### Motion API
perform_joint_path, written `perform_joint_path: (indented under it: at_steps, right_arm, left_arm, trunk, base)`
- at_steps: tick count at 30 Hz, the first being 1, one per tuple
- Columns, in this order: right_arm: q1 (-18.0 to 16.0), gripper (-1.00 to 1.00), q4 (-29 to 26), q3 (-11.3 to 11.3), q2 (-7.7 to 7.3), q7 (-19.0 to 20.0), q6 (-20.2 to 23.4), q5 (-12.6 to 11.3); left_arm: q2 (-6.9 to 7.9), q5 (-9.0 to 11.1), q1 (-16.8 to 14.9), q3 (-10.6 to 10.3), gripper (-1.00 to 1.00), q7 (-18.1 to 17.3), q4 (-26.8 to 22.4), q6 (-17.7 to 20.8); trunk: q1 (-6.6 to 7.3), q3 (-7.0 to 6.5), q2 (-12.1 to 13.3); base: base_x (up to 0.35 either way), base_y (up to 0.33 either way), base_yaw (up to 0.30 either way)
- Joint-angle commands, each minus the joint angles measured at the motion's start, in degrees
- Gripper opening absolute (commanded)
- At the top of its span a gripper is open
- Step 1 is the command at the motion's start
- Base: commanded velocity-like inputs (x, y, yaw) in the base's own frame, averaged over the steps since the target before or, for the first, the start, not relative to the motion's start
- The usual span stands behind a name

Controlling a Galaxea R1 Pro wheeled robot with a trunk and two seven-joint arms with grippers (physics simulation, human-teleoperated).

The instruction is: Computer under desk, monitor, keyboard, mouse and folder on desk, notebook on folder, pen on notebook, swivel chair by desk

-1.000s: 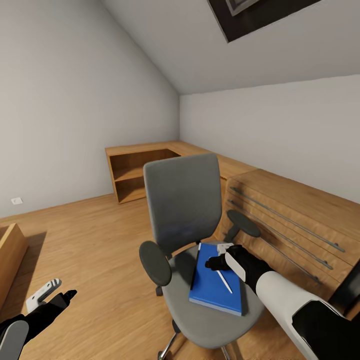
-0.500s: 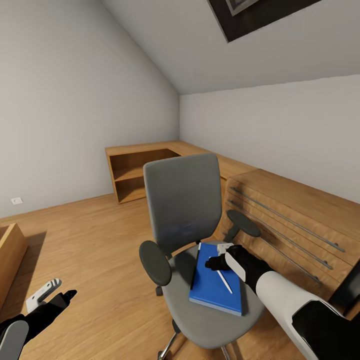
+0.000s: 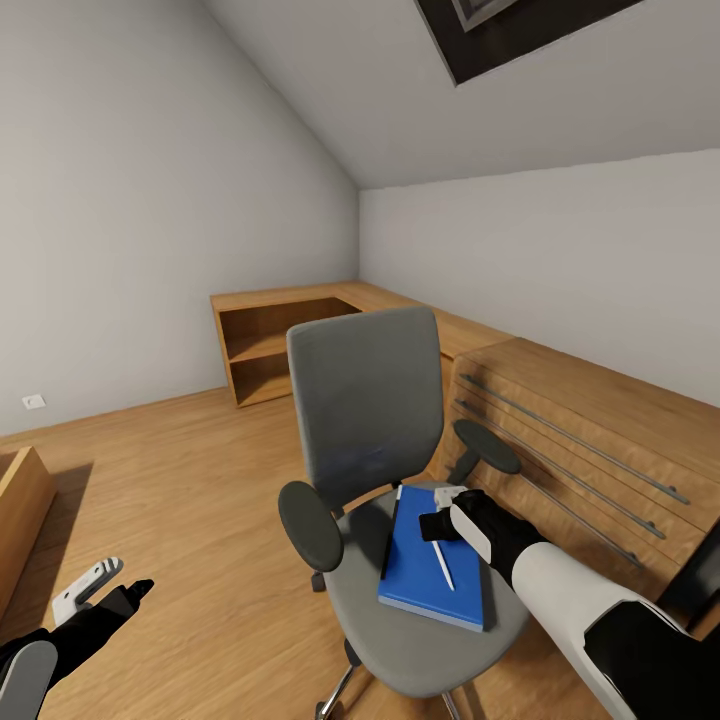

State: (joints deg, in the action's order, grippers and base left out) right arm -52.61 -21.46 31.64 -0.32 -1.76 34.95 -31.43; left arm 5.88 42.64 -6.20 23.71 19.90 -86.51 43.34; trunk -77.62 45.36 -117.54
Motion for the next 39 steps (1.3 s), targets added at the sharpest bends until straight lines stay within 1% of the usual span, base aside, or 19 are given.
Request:
perform_joint_path:
  at_steps: [1,21,39]
  right_arm:
    - [0.0,-1.0,-0.1,0.3,-0.04,-0.3,0.2,-0.4]
    - [0.0,-1.0,-0.1,0.3,-0.11,-0.3,0.2,-0.4]
    - [0.0,-1.0,-0.2,0.3,-0.12,-0.3,0.2,-0.4]
  left_arm:
    - [0.01,0.6,0.0,0.0,1.0,0.5,-0.1,0.2]
    - [0.01,0.6,0.0,0.0,1.0,0.5,-0.1,0.1]
    - [-0.21,0.5,0.0,-0.1,1.0,1.0,-0.1,0.0]
  trunk:
    - [0.01,0.06,0.0]
    - [0.01,0.06,0.0]
    - [3.96,-3.17,7.2]
  base:
    - [0.0,0.0,0.0]
    - [0.0,0.0,0.0]
    - [-0.009,0.0,0.0]
